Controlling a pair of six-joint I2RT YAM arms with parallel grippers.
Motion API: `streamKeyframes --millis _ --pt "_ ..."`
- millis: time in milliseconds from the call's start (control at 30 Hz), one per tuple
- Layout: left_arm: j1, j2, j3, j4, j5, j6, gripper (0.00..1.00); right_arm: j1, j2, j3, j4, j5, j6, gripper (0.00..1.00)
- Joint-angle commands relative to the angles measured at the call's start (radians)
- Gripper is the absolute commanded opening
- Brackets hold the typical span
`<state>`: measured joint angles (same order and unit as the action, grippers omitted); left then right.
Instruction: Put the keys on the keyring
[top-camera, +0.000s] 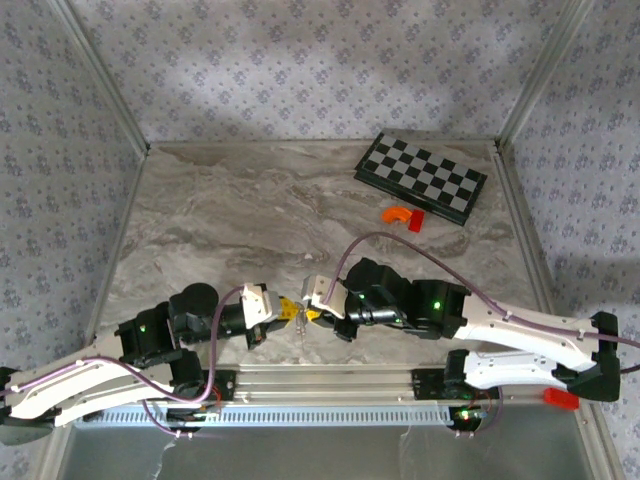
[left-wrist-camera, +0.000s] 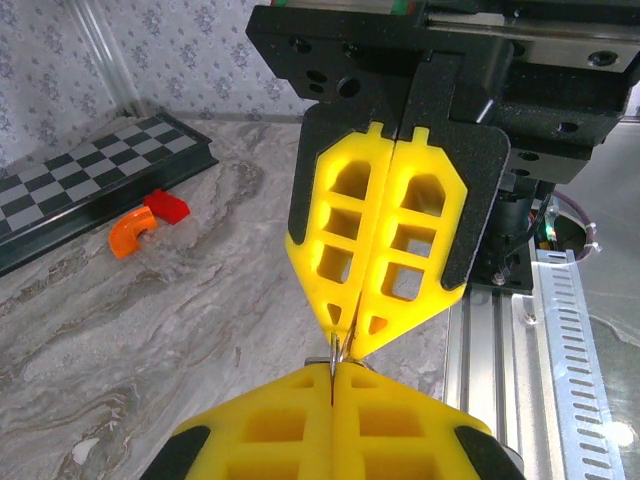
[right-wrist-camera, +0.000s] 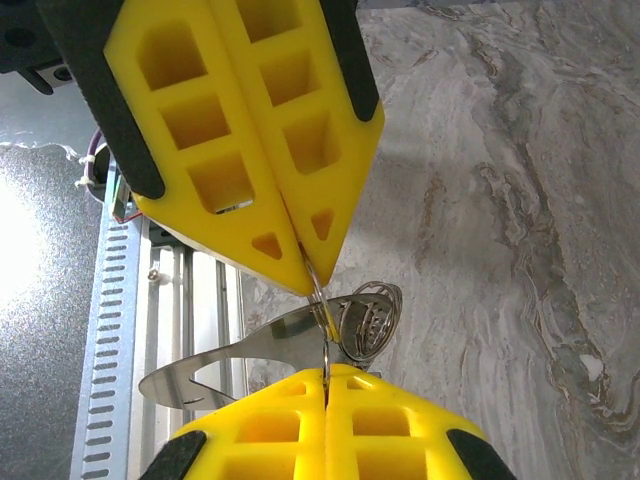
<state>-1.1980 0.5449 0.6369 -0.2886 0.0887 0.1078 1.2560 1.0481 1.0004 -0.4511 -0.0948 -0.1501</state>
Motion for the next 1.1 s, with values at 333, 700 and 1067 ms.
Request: streamKeyframes --millis 333,700,1067 --pt "-0.006 0.002 0.018 0.032 0.006 0.011 0.0 -0.01 -0.02 0.018 0.037 -0.031 0.004 0.0" --pt "-0.006 0.005 0.017 0.032 0.006 0.009 0.0 -0.01 -0.017 0.019 0.052 -0.046 0.004 0.0" --pt "-0.006 0.007 0.02 0.031 0.007 0.009 0.0 -0.01 -0.033 0.0 0.075 -0.064 0.003 0.0"
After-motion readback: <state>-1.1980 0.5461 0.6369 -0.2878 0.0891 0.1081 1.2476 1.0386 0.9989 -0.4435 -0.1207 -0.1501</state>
